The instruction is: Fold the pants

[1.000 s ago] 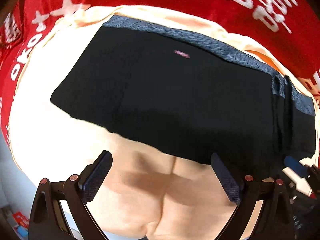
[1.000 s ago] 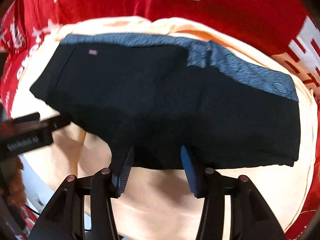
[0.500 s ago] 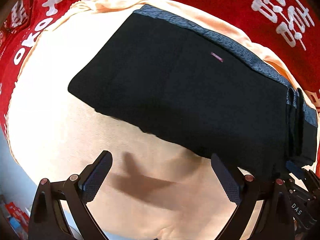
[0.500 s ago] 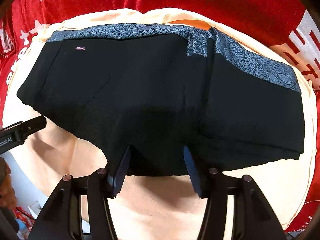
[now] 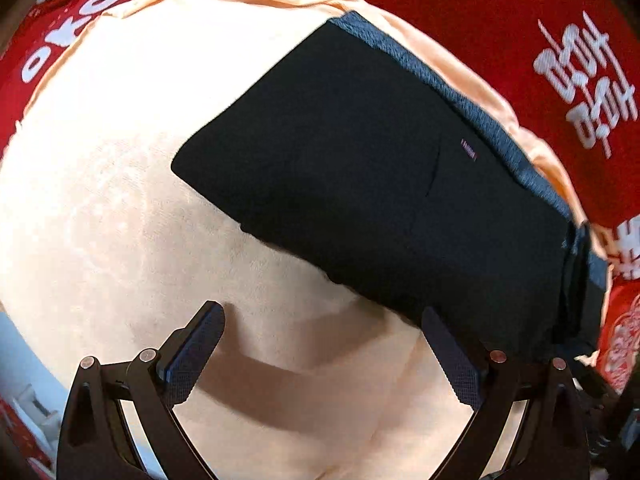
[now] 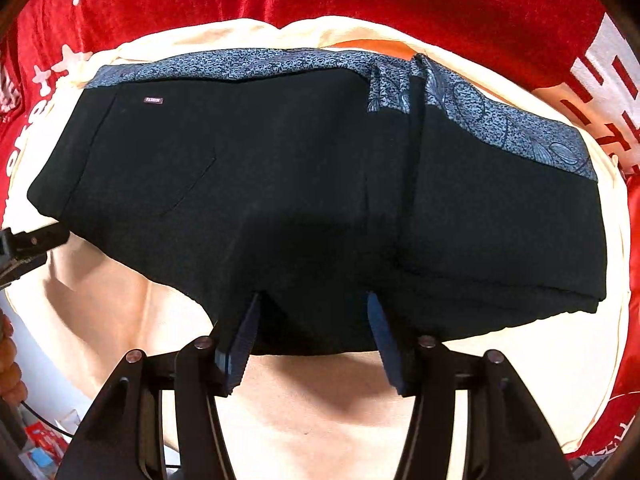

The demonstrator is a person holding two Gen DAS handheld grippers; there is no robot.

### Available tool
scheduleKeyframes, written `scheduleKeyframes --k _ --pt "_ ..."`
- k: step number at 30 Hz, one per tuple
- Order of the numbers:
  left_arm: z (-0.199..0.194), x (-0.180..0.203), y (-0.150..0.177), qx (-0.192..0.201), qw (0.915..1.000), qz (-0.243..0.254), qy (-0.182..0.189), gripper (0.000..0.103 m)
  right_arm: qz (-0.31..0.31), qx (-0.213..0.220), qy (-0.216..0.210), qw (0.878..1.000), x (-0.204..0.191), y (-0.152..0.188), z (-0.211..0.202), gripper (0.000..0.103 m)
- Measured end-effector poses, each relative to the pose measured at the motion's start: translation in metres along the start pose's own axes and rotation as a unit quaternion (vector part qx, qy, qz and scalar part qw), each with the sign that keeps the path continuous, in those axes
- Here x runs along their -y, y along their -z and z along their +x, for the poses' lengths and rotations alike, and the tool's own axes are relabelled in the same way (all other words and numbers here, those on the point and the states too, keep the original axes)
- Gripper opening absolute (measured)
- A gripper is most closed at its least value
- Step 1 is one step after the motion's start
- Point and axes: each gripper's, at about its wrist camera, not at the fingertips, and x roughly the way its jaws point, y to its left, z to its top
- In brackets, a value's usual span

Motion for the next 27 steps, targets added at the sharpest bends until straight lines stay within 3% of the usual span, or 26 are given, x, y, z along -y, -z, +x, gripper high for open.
scheduleKeyframes --k 3,7,11,14,17,20,23,25,27 --pt "-0.008 -0.021 0.001 0.006 0.9982 -0.031 0.051 0.100 -0.001 -0.002 0.000 1.000 0.000 0.000 0.001 0.059" --pt "-0.006 -0.047 -0.008 0.020 0.9881 -0.092 0.121 0.100 -0.001 -0.005 -0.001 1.000 -0.002 -0.004 0.002 0.059" --pt "-0.014 -0.055 -0.004 0.037 0.9780 -0.105 0.176 0.100 -0.001 -0.004 0.000 1.000 -0.003 -0.008 0.003 0.059" --pt "-0.015 -0.058 -0.007 0.042 0.9748 -0.100 0.195 0.101 0.001 -0.003 0.000 1.000 -0.002 -0.009 0.004 0.059" --pt "-0.003 -0.021 -0.014 0.053 0.9717 -0.106 0.204 0.101 0.001 -0.001 0.000 1.000 -0.004 -0.008 0.003 0.059" --pt "0.003 -0.011 -0.022 0.058 0.9695 -0.119 0.206 0.101 0.001 -0.001 -0.001 1.000 -0.003 -0.006 0.003 0.059" --pt "-0.010 0.001 -0.025 0.067 0.9611 -0.113 0.243 0.101 0.000 0.000 -0.004 1.000 -0.001 -0.008 0.002 0.059" --pt "-0.019 0.014 -0.028 0.084 0.9652 -0.075 0.236 0.101 0.001 0.000 -0.006 1.000 0.000 -0.007 0.001 0.059" --pt "-0.011 0.023 -0.031 0.073 0.9724 -0.067 0.211 0.101 0.000 -0.001 -0.006 1.000 0.000 -0.006 0.000 0.059"
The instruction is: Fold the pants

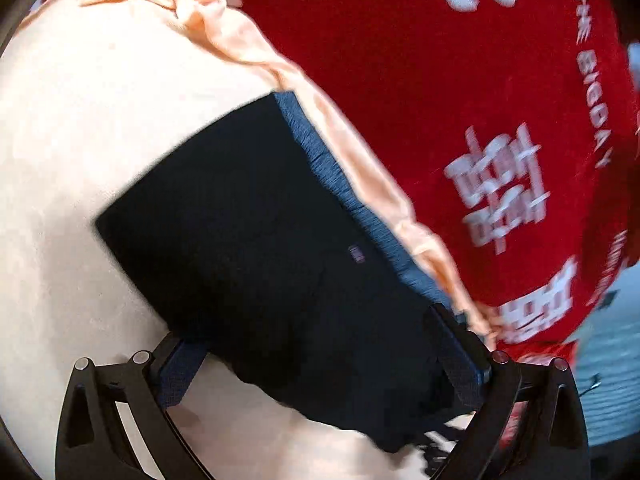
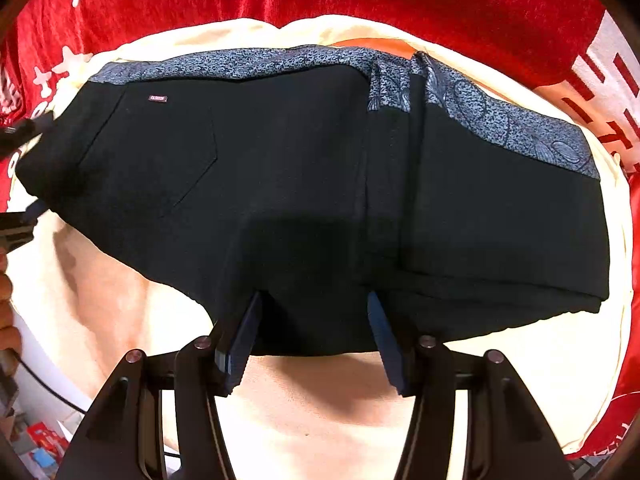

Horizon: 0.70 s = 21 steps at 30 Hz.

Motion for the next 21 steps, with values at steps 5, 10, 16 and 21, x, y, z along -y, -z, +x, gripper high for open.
scheduleKeyframes --k 5,10,16,21 --pt "0.013 -0.012 -0.004 -0.002 0.9980 -0.052 -0.036 0.101 -0.013 -0.007 -0.008 1.000 0.003 -0.003 -0.005 0.059" --pt "0.020 0.010 -0.005 -0.003 0.9897 -0.005 -0.143 0.072 -0.023 0.029 -0.004 0.999 0.005 -0.011 -0.043 0.059" --pt "0.017 0.034 0.005 0.005 0.9672 0.132 -0.217 0.037 0.014 0.048 -0.095 0.994 0.015 -0.055 -0.087 0.071" --pt "0.026 0.086 0.048 0.052 0.8970 0.321 -0.299 0.037 -0.003 0.006 -0.189 0.982 -0.018 -0.114 -0.090 0.080"
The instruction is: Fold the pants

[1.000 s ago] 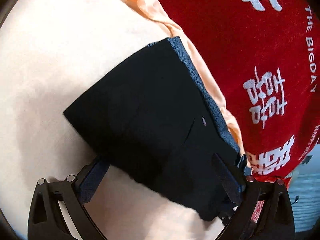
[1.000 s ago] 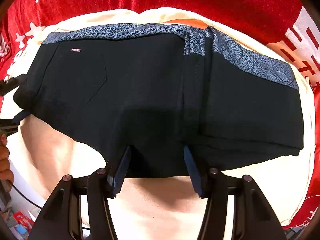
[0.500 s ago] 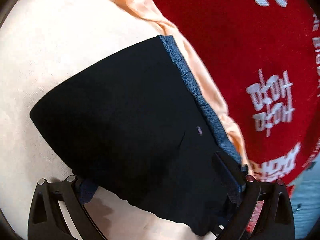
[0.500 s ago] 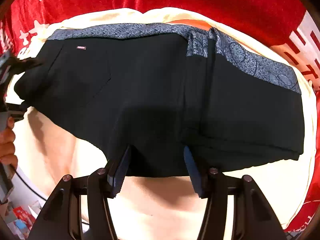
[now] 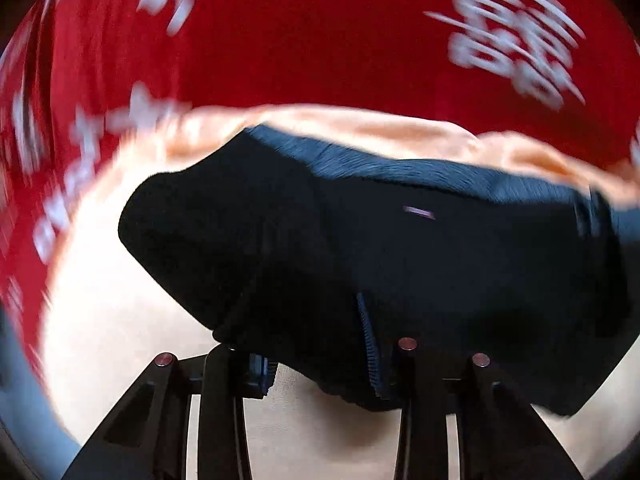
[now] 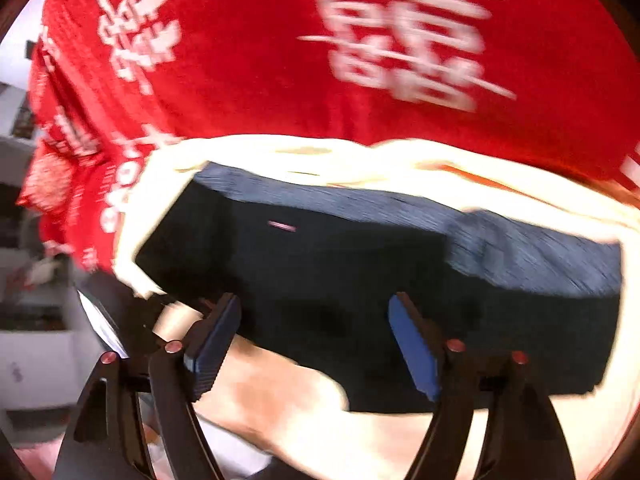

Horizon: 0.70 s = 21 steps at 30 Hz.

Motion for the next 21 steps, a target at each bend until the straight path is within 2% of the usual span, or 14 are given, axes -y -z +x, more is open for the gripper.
scheduleKeyframes --k 2,4,7,10,15,18,19,20,21 --pt "-0.006 0.015 0.005 0.018 0.9992 0.035 -0.009 0.037 -0.009 -0.034 -0.035 0.999 -0.020 -0.023 0.014 0.080" --pt "-0.008 0.021 0.009 0.022 0.9985 0.049 -0.013 0.037 -0.027 -0.065 -0.060 0.996 -0.049 -0.037 0.030 0.081" --pt "-0.008 0.026 0.013 0.025 0.9975 0.063 -0.021 0.037 -0.074 -0.104 -0.060 0.990 -0.093 -0.055 0.057 0.082" --pt "-0.006 0.027 0.016 0.027 0.9969 0.069 -0.026 0.037 -0.130 -0.157 -0.062 0.977 -0.135 -0.066 0.087 0.086" --pt "-0.002 0.026 0.017 0.032 0.9962 0.073 -0.033 0.037 -0.206 -0.219 -0.008 0.954 -0.188 -0.068 0.134 0.087" --pt "-0.003 0.031 0.022 0.037 0.9956 0.077 -0.039 0.037 -0.229 -0.258 0.033 0.938 -0.201 -0.063 0.161 0.086" --pt "-0.004 0.031 0.022 0.038 0.9955 0.077 -0.040 0.037 -0.239 -0.266 0.052 0.932 -0.202 -0.060 0.168 0.083" --pt "-0.004 0.031 0.022 0.039 0.9956 0.076 -0.039 0.037 -0.248 -0.269 0.065 0.929 -0.201 -0.058 0.172 0.049" --pt "-0.005 0.032 0.022 0.038 0.9958 0.074 -0.038 0.037 -0.248 -0.269 0.077 0.928 -0.197 -0.056 0.173 0.020"
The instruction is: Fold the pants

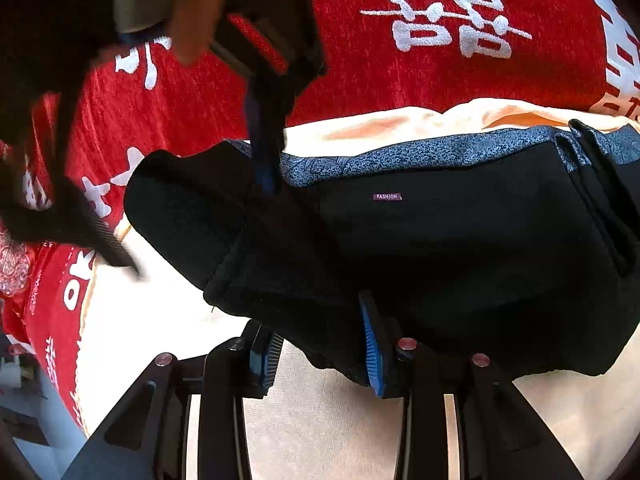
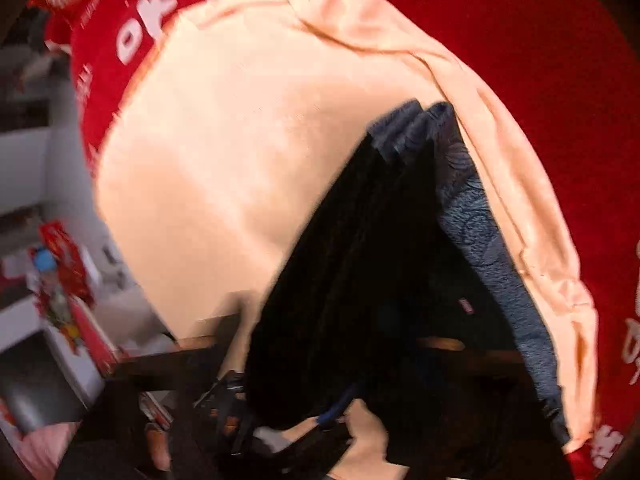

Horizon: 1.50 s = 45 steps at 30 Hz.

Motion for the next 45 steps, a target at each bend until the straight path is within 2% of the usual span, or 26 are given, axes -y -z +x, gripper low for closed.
scheduleKeyframes --k 2,5,8,11,15,18,24,28,31,34,36,40,43,45 --pt "-0.002 0.000 0.000 -0.007 0.9999 -0.006 0.011 0.037 0.016 0.024 -0.009 1.000 0.011 0.009 -0.007 0.017" --pt "-0.014 0.004 -0.006 0.008 0.9997 -0.004 0.023 0.037 0.020 0.075 -0.028 0.997 0.024 0.033 -0.027 0.016" --pt "-0.031 0.010 -0.016 0.021 0.9987 -0.011 0.044 0.037 0.052 0.122 -0.082 0.988 0.052 0.067 -0.048 0.016" --pt "-0.055 0.024 -0.027 0.045 0.9974 -0.002 0.056 0.037 0.097 0.175 -0.147 0.969 0.087 0.107 -0.068 0.016" --pt "-0.086 0.049 -0.043 0.070 0.9943 0.014 0.080 0.037 0.151 0.252 -0.211 0.932 0.131 0.180 -0.090 0.016" --pt "-0.109 0.075 -0.059 0.086 0.9908 0.032 0.099 0.037 0.182 0.297 -0.240 0.906 0.162 0.231 -0.104 0.016" --pt "-0.151 0.147 -0.082 0.104 0.9813 0.077 0.143 0.037 0.246 0.358 -0.278 0.857 0.225 0.330 -0.110 0.016" --pt "-0.167 0.210 -0.087 0.101 0.9728 0.123 0.169 0.037 0.277 0.379 -0.285 0.836 0.261 0.393 -0.104 0.016" --pt "-0.166 0.249 -0.084 0.094 0.9683 0.154 0.173 0.037 0.309 0.382 -0.296 0.819 0.292 0.434 -0.085 0.017" --pt "-0.157 0.292 -0.076 0.079 0.9630 0.187 0.177 0.037 0.344 0.377 -0.308 0.803 0.320 0.461 -0.058 0.016" --pt "-0.145 0.307 -0.072 0.064 0.9599 0.208 0.177 0.037 0.365 0.369 -0.311 0.796 0.333 0.471 -0.035 0.016" --pt "-0.126 0.337 -0.062 0.029 0.9564 0.232 0.175 0.037 0.392 0.348 -0.307 0.794 0.353 0.482 -0.001 0.016" --pt "-0.115 0.345 -0.057 0.011 0.9564 0.240 0.167 0.037 0.407 0.332 -0.307 0.794 0.358 0.481 0.018 0.016" --pt "-0.112 0.349 -0.054 0.001 0.9546 0.248 0.165 0.048 0.409 0.322 -0.291 0.803 0.358 0.477 0.024 0.018"
